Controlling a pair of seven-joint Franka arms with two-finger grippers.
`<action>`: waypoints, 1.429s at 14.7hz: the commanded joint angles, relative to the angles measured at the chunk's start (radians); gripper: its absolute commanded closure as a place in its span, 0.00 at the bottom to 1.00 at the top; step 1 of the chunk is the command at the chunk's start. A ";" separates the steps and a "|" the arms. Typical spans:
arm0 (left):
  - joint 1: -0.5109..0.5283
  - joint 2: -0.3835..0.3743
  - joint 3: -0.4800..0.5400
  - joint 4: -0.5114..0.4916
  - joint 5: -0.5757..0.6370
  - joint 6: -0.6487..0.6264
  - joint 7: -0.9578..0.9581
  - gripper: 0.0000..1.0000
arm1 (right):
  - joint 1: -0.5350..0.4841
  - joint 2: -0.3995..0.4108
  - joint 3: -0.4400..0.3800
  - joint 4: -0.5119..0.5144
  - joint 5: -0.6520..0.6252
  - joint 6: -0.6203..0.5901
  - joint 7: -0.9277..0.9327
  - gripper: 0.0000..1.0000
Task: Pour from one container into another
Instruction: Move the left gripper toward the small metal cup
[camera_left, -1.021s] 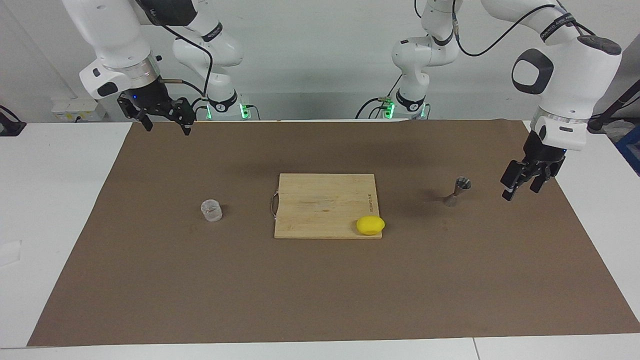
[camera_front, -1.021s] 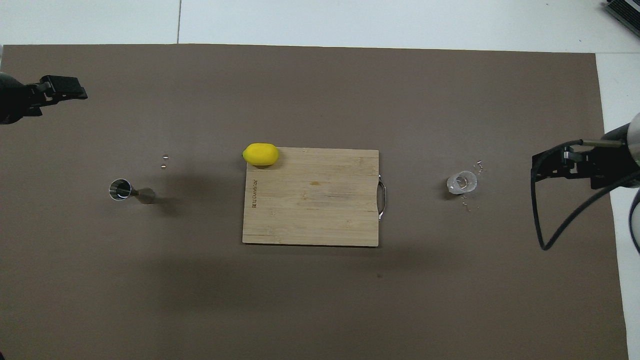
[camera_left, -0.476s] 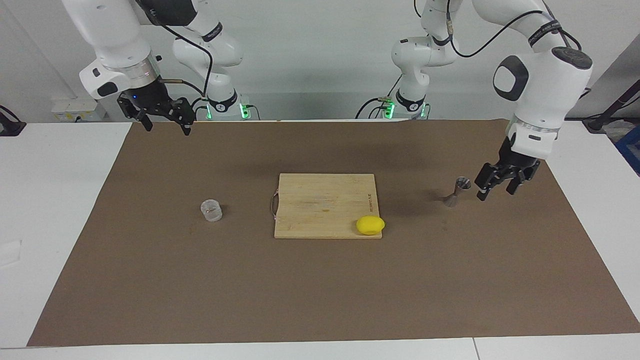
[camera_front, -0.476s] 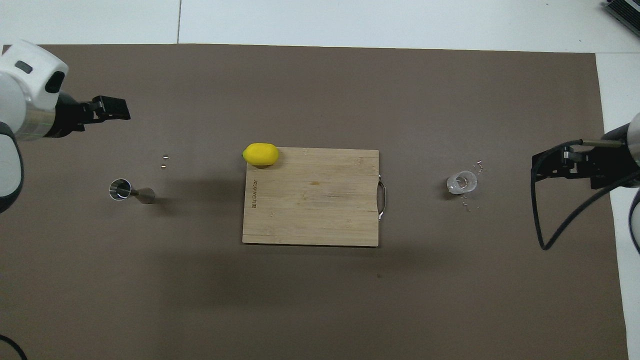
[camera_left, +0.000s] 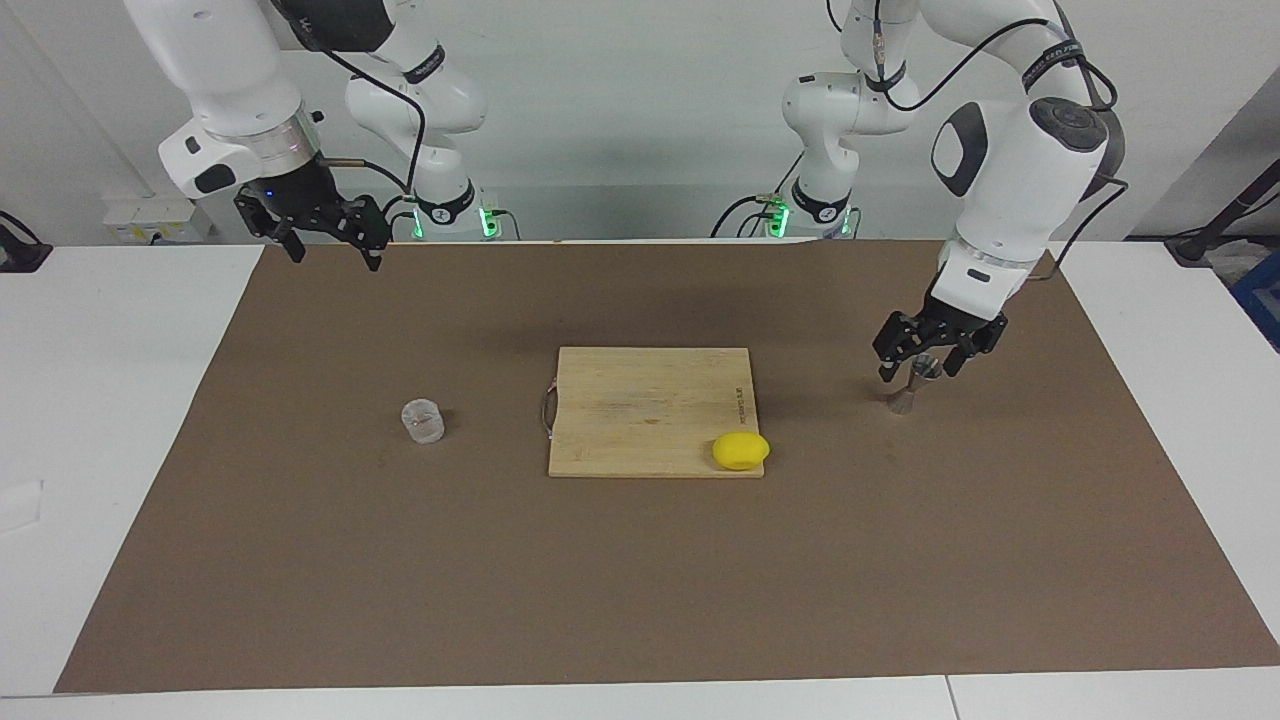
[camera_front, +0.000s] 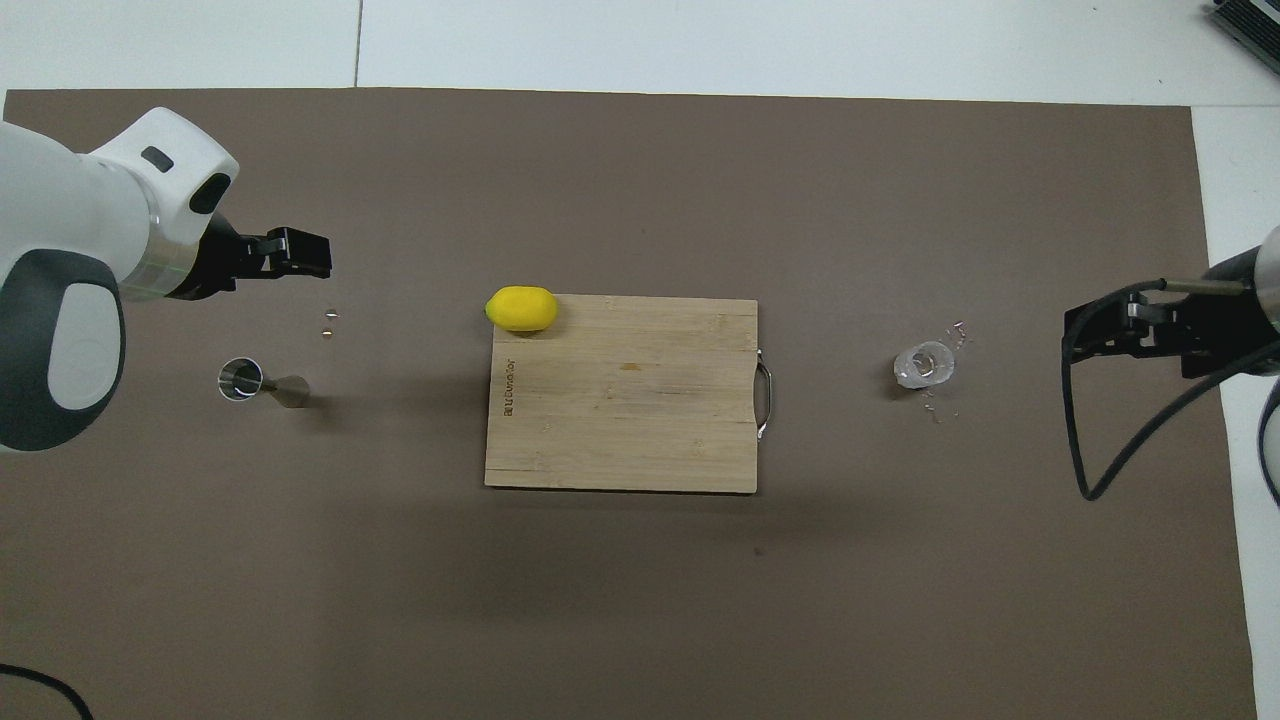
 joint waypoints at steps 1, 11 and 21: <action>-0.005 -0.016 0.013 -0.011 0.018 -0.023 0.003 0.00 | -0.010 -0.020 0.001 -0.022 0.022 0.013 0.003 0.00; 0.197 0.013 0.016 -0.027 -0.485 -0.025 0.473 0.00 | -0.010 -0.020 0.001 -0.022 0.022 0.013 0.003 0.00; 0.343 0.070 0.014 -0.149 -0.907 -0.038 1.190 0.00 | -0.010 -0.020 0.001 -0.022 0.022 0.013 0.003 0.00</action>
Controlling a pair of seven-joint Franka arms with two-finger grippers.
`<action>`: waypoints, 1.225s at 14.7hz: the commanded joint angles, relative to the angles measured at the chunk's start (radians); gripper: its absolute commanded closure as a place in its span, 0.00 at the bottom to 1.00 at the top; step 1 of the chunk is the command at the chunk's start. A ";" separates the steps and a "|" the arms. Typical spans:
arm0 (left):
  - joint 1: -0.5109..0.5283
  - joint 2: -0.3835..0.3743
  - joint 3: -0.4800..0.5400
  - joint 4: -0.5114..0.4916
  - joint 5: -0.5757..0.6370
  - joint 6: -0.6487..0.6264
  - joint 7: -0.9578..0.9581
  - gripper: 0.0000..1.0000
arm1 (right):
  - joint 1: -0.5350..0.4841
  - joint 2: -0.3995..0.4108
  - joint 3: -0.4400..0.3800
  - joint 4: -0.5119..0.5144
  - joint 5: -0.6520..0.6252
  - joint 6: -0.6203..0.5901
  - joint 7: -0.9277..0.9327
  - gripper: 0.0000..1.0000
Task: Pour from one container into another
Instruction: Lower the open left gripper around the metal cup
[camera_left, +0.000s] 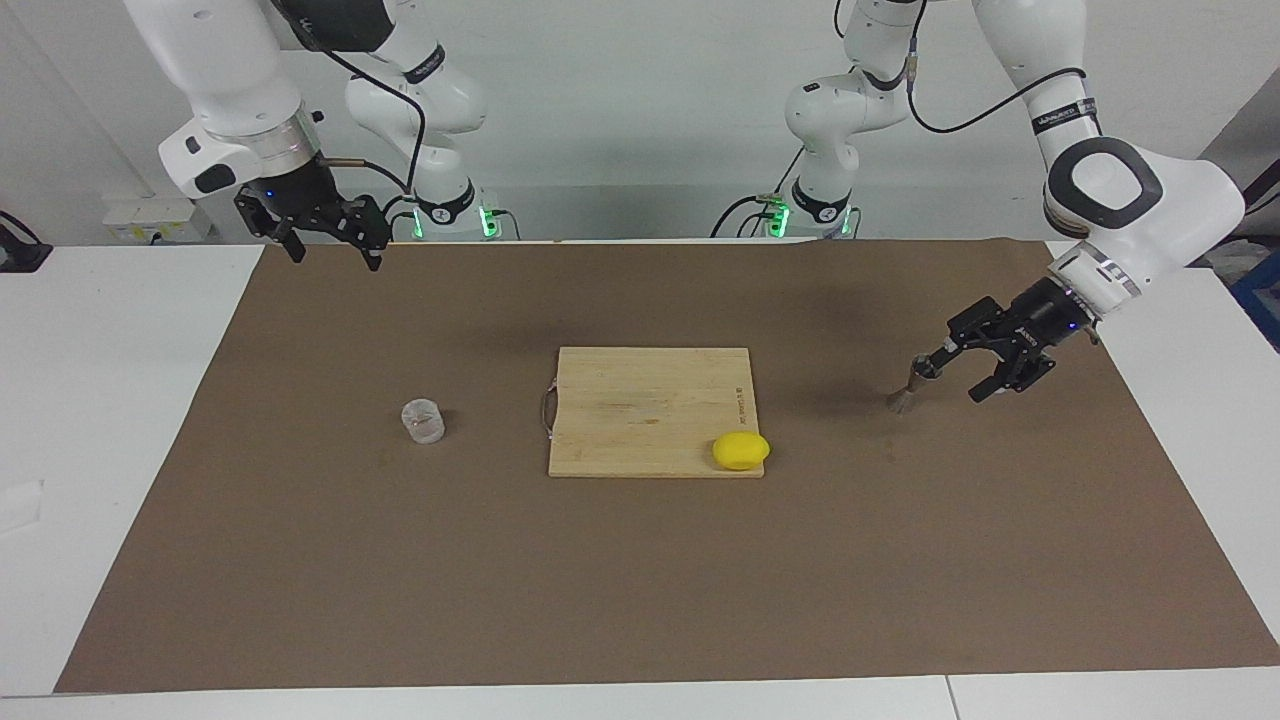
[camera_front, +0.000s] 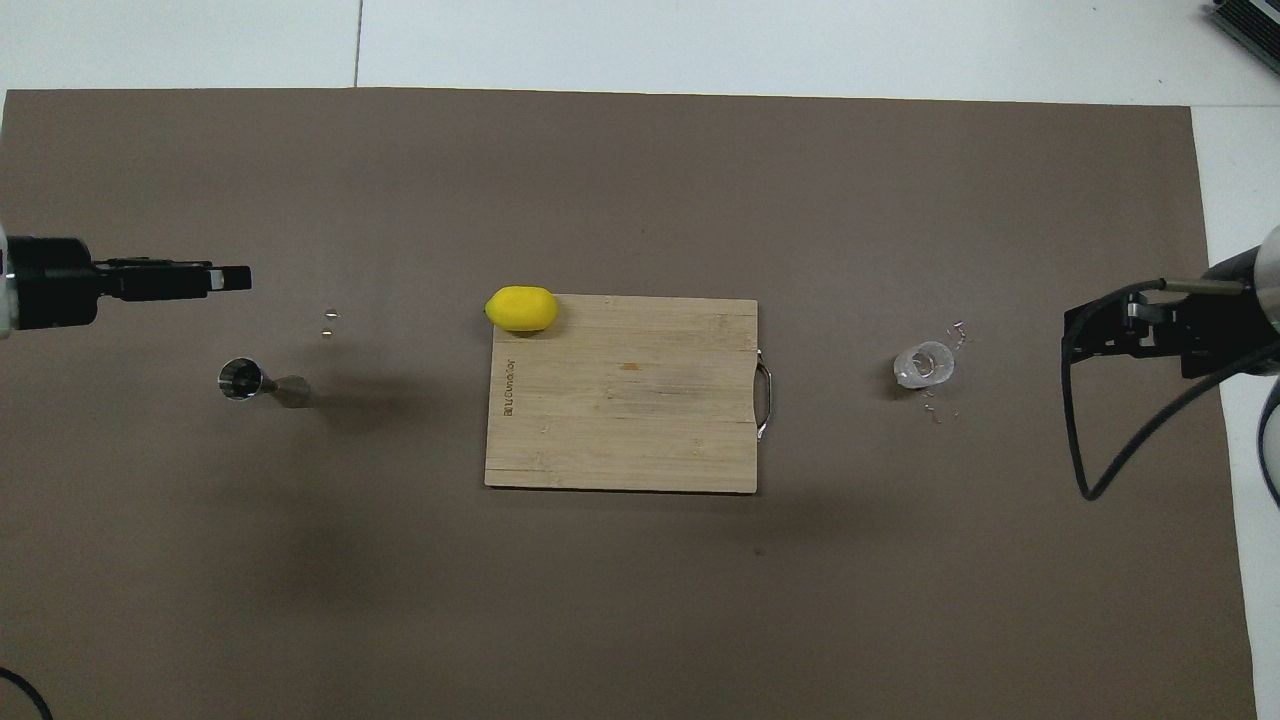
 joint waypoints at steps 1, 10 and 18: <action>0.032 0.054 -0.008 -0.009 -0.108 -0.027 0.281 0.00 | -0.010 -0.020 0.001 -0.022 0.022 0.013 0.003 0.00; 0.119 0.149 -0.008 -0.004 -0.313 -0.219 0.751 0.00 | -0.010 -0.020 0.001 -0.022 0.022 0.013 0.003 0.00; 0.202 0.202 -0.007 -0.035 -0.354 -0.406 1.171 0.00 | -0.010 -0.020 0.001 -0.022 0.022 0.013 0.003 0.00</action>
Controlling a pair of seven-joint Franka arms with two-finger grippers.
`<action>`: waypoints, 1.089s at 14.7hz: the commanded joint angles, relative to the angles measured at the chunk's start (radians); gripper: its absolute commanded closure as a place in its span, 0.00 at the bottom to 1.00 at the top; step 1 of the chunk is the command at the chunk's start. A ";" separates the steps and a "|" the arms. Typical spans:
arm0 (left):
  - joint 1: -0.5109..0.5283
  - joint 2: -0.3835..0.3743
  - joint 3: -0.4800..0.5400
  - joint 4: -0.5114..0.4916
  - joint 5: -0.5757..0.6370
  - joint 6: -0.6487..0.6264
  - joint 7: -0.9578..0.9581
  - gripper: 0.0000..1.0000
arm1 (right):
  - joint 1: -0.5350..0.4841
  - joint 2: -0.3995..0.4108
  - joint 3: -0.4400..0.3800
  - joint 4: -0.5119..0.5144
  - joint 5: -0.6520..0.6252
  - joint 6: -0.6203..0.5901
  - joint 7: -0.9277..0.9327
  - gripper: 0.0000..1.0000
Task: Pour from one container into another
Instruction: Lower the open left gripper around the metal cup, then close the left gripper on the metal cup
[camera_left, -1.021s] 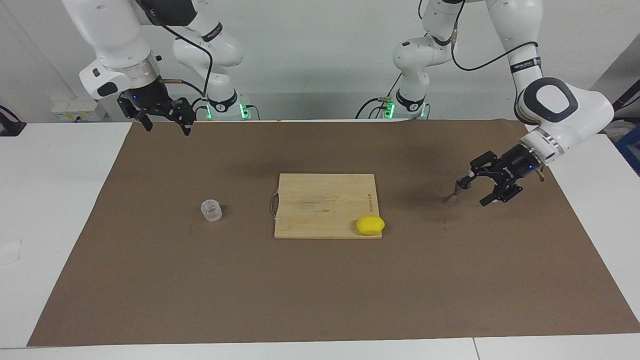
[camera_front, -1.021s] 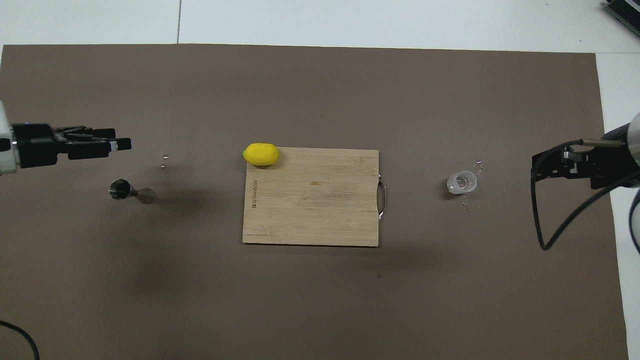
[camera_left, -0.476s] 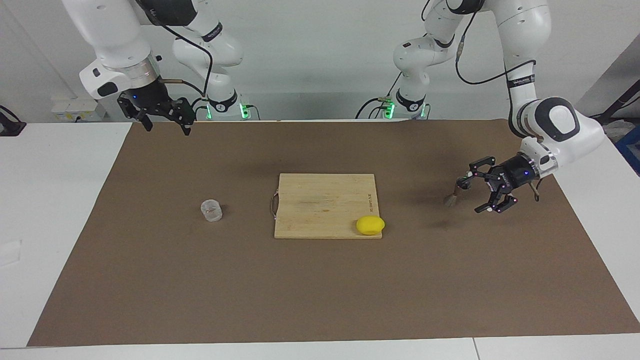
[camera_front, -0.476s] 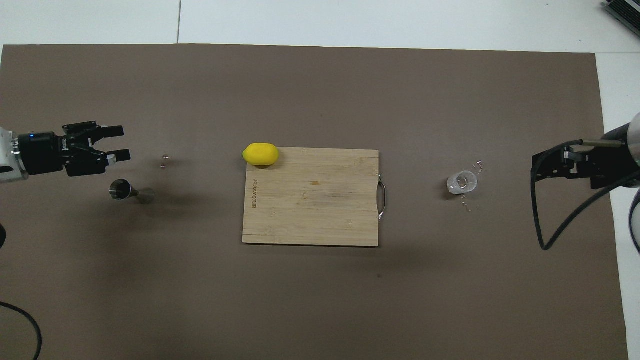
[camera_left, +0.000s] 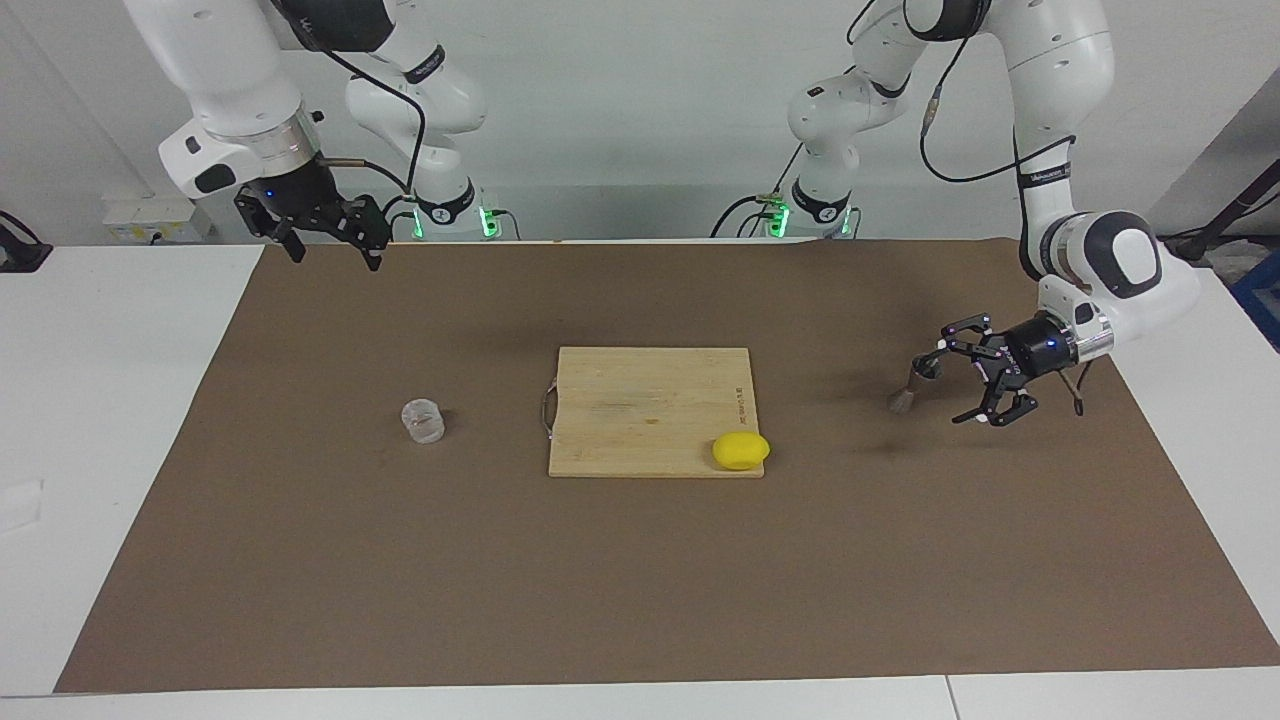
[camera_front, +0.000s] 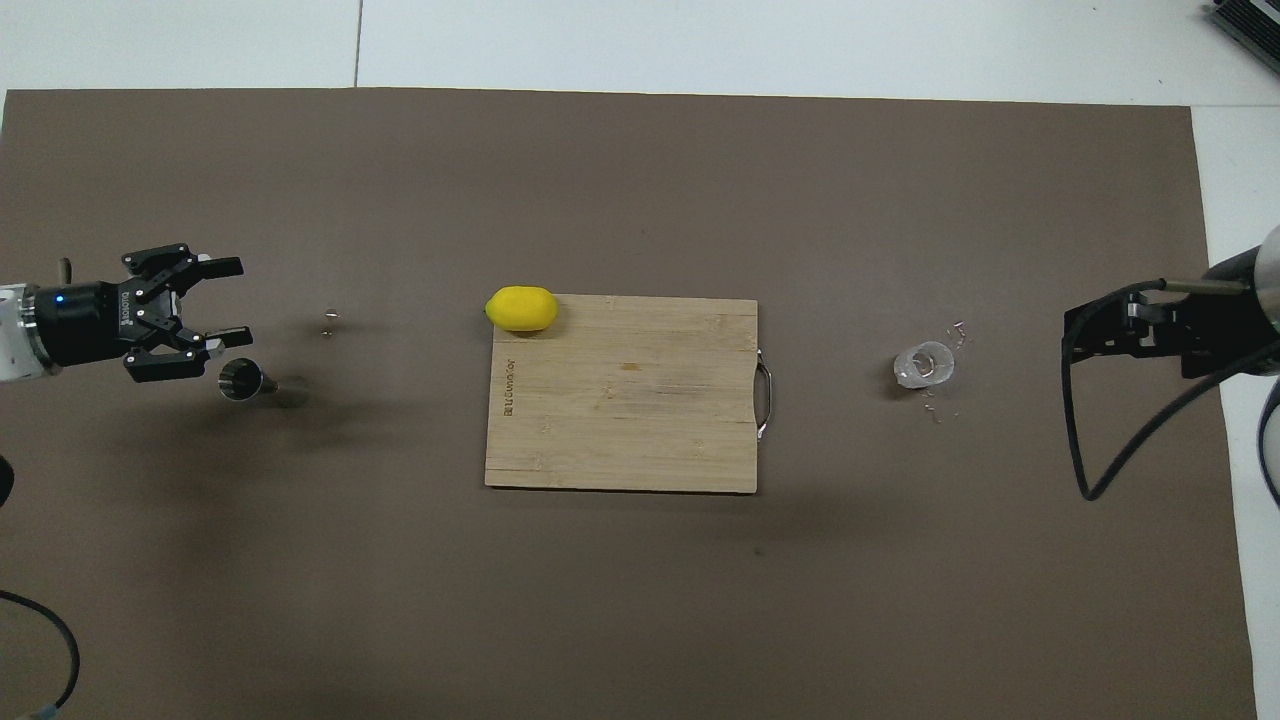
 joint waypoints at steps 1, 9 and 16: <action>0.054 0.067 -0.008 -0.009 -0.037 -0.143 0.117 0.00 | -0.010 -0.020 0.001 -0.022 0.022 0.013 0.003 0.00; 0.112 0.113 -0.005 -0.027 -0.058 -0.196 0.434 0.00 | -0.010 -0.020 0.001 -0.022 0.022 0.013 0.003 0.00; 0.129 0.148 0.000 -0.073 -0.054 -0.202 0.543 0.00 | -0.010 -0.020 0.001 -0.022 0.022 0.013 0.003 0.00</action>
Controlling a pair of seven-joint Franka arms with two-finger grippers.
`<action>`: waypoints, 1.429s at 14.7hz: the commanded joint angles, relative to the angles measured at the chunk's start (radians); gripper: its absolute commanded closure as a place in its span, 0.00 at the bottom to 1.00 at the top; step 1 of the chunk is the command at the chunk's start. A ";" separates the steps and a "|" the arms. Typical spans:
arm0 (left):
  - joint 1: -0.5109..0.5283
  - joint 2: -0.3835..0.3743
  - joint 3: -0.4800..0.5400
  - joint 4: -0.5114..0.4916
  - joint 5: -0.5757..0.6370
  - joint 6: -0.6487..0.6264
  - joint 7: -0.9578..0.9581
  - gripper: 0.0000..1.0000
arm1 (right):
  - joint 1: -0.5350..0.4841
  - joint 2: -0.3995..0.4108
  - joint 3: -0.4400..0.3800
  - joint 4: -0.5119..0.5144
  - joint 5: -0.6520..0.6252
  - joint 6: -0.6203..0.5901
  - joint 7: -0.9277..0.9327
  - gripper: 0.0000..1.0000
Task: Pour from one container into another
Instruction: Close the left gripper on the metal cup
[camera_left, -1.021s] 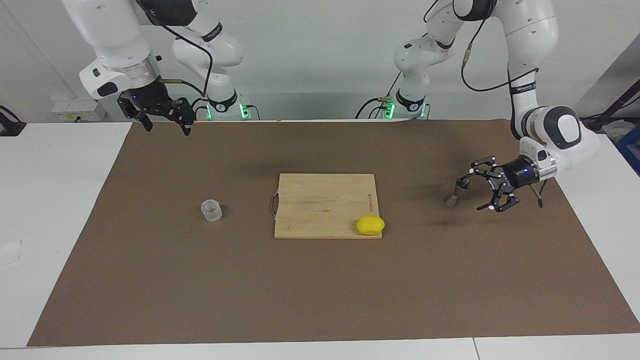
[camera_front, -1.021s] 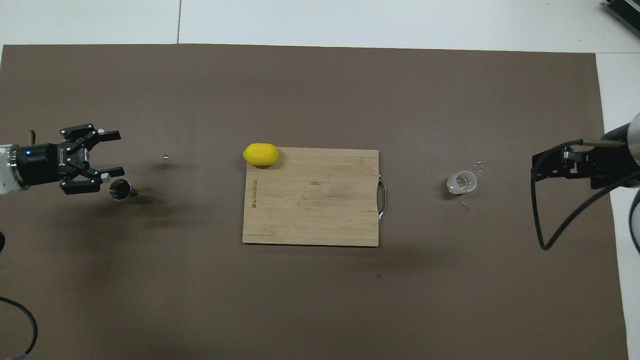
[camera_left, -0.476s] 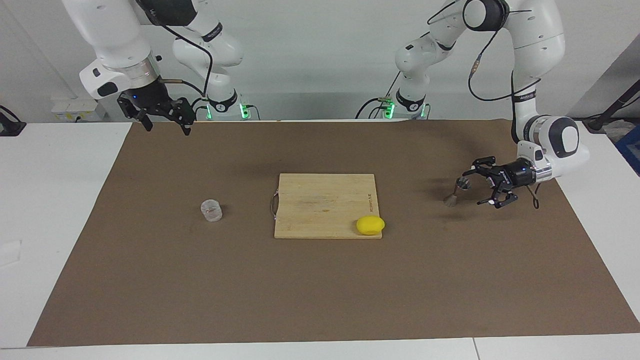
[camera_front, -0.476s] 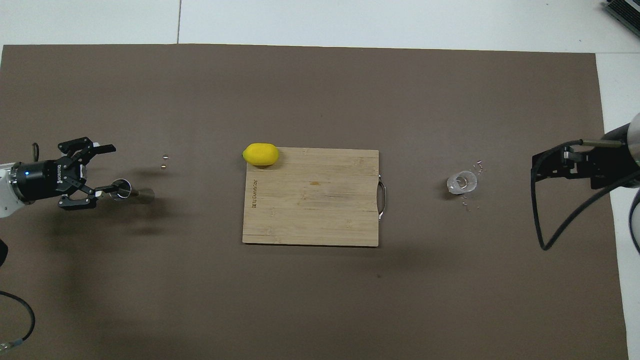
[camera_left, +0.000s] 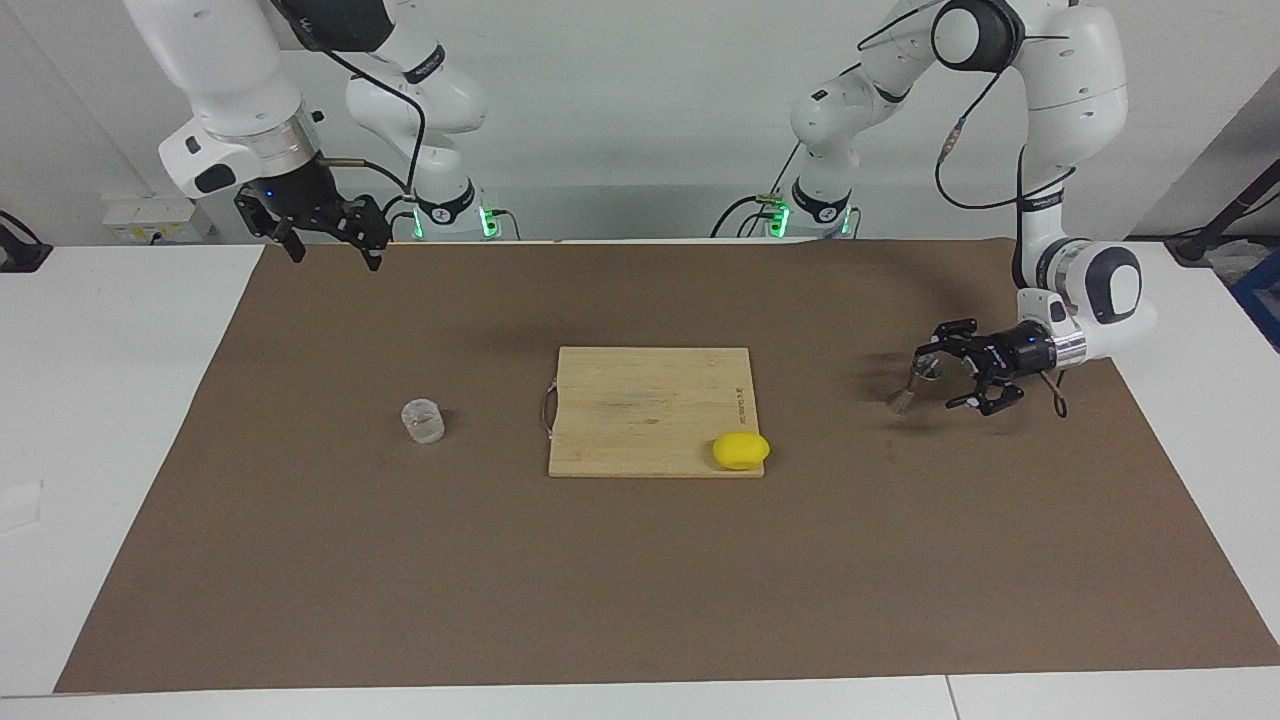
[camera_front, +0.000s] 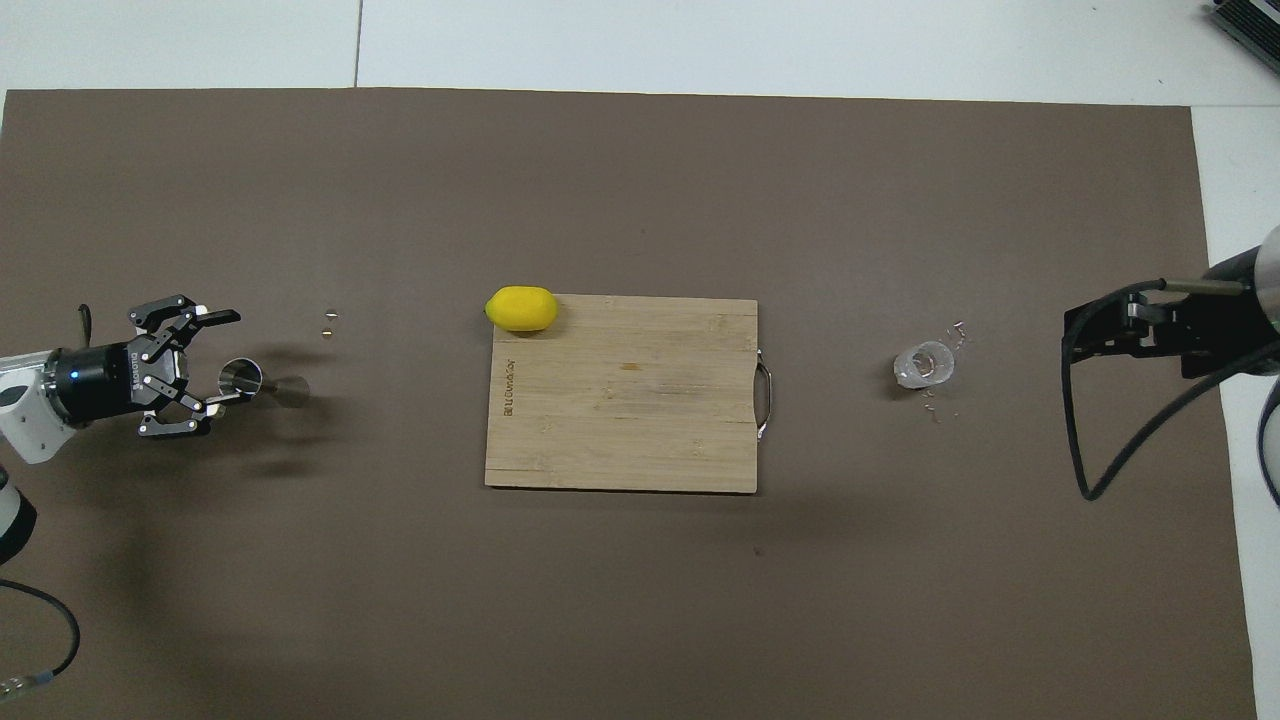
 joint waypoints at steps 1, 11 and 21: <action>0.012 0.007 -0.002 -0.020 -0.009 -0.012 0.045 0.00 | -0.010 -0.020 0.001 -0.022 0.022 0.013 0.003 0.00; 0.018 0.006 -0.002 0.016 -0.051 -0.008 0.030 0.00 | -0.010 -0.020 0.001 -0.022 0.022 0.013 0.003 0.00; 0.015 0.003 0.003 -0.033 -0.021 -0.052 0.011 0.00 | -0.010 -0.020 0.001 -0.022 0.022 0.013 0.003 0.00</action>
